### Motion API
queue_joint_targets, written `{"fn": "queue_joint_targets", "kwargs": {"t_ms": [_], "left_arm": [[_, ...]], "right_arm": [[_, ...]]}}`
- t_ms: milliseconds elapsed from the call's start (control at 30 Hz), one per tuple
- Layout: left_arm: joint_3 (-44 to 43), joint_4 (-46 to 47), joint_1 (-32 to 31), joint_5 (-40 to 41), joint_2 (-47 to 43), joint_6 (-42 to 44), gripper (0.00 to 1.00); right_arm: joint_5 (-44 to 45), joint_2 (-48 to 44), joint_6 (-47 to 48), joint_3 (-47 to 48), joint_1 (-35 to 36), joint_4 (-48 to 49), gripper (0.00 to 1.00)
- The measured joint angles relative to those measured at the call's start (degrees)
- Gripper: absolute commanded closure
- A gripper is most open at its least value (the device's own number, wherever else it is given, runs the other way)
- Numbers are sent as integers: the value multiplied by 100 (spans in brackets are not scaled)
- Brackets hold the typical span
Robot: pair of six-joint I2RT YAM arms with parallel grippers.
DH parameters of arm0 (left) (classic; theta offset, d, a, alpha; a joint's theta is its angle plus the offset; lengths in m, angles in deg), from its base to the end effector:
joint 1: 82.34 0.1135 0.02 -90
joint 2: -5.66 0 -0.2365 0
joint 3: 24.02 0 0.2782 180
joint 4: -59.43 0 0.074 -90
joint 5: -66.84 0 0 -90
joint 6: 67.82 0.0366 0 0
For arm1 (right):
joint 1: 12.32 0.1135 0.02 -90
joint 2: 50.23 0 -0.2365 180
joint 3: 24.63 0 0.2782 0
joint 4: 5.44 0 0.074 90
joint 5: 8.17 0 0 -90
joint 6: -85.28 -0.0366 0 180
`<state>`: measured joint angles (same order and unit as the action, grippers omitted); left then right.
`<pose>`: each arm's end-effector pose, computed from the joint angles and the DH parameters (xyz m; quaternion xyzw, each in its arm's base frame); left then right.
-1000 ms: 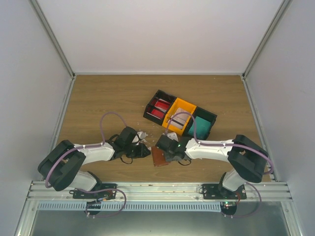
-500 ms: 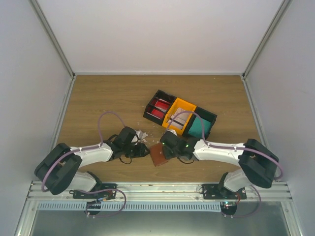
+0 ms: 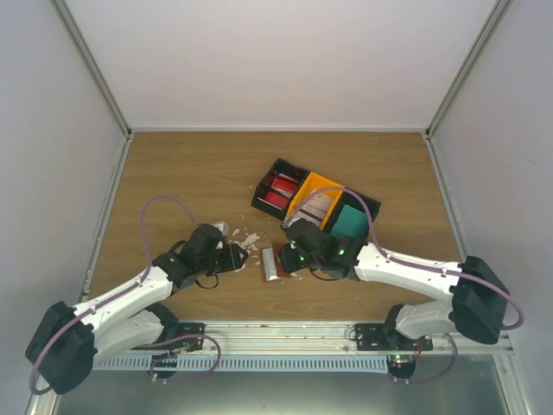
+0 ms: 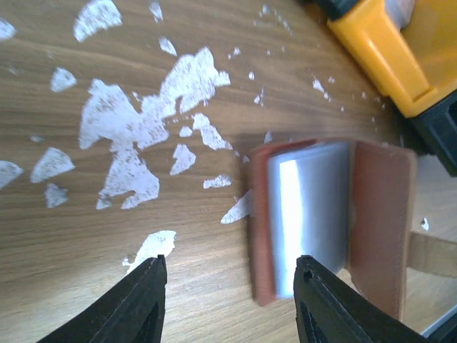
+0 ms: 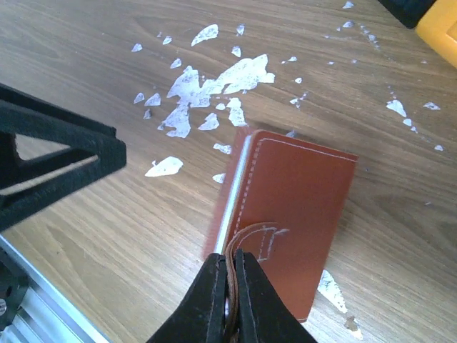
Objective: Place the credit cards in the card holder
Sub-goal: Open the card holder at the center of the board.
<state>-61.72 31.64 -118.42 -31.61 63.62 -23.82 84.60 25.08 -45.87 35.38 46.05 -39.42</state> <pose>0.1821 -0.1393 0.1357 -0.0542 0.9300 -0.2863 0.2241 0.1591 0.2549 0.1851 -0.1320 0.9279 0.2509 0.2420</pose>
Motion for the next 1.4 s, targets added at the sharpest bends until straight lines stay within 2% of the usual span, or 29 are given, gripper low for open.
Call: {"fn": "queue_joint_targets", "kwargs": {"t_ms": [133, 267, 533, 733, 967, 1167, 1400], "left_arm": [[15, -140, 42, 144, -398, -79, 49], [118, 92, 61, -153, -378, -7, 53], [269, 1108, 61, -1445, 638, 229, 55], [271, 1764, 61, -2048, 1084, 275, 71], [216, 2153, 61, -2334, 1534, 162, 77], [205, 2249, 61, -2409, 1718, 98, 77], [201, 2240, 61, -2361, 1982, 55, 72]], "right_arm": [[-46, 57, 42, 9, 0, 7, 99], [83, 208, 42, 7, -13, -52, 100], [656, 269, -90, -243, -205, -216, 99], [909, 269, -184, -472, -345, -396, 100], [885, 236, -181, -479, -354, -404, 100], [866, 234, -179, -494, -354, -345, 100], [848, 232, -181, -549, -354, -291, 99]]}}
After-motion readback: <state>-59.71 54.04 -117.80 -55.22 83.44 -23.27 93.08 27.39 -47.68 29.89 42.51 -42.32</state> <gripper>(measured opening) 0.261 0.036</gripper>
